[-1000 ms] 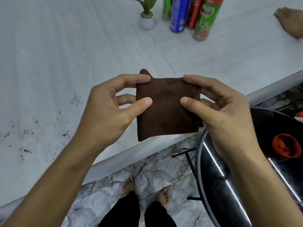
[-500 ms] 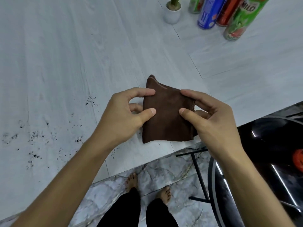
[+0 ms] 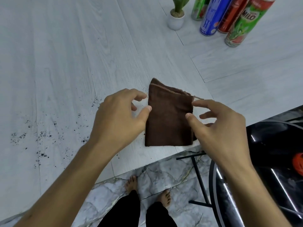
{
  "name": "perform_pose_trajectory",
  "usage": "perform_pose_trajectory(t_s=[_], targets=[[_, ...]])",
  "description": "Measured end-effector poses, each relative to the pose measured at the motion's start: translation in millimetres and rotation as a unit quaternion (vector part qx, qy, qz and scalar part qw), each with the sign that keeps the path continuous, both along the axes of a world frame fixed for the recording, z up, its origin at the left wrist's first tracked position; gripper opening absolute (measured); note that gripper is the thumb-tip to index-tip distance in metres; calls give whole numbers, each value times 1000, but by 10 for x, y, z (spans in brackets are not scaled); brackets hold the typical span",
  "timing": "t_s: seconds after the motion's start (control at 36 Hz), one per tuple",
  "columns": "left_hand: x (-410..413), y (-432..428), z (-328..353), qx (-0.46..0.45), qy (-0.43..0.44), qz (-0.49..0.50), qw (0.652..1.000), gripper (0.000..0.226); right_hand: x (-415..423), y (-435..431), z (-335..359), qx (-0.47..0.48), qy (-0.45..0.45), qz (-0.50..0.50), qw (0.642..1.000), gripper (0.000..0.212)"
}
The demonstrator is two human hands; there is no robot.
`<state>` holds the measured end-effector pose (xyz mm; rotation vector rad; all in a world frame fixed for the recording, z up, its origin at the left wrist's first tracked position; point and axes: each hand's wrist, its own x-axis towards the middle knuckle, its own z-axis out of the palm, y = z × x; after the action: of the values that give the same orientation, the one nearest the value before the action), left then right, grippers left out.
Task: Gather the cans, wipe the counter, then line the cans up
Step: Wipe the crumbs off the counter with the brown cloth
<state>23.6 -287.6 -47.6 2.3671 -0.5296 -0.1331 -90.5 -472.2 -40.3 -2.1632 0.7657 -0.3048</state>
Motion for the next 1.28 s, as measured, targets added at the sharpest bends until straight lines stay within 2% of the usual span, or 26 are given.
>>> perform_pose_trajectory(t_s=[0.17, 0.33, 0.58, 0.72, 1.0, 1.28], targets=[[143, 254, 50, -10, -25, -59, 998, 37, -49, 141, 65, -85, -29, 50, 995, 37], [622, 520, 67, 15, -39, -157, 987, 45, 155, 379, -18, -125, 21, 122, 984, 52], [1608, 664, -129, 129, -85, -341, 927, 55, 473, 669, -292, -185, 119, 64, 973, 61], [1948, 664, -240, 163, -106, -407, 892, 58, 575, 805, -434, -205, 166, 28, 964, 66], [2366, 612, -416, 194, -148, -455, 857, 61, 799, 867, -538, -223, 197, -14, 955, 66], [2467, 631, -485, 179, -153, -461, 855, 59, 1181, 959, -522, -222, 185, 25, 957, 59]])
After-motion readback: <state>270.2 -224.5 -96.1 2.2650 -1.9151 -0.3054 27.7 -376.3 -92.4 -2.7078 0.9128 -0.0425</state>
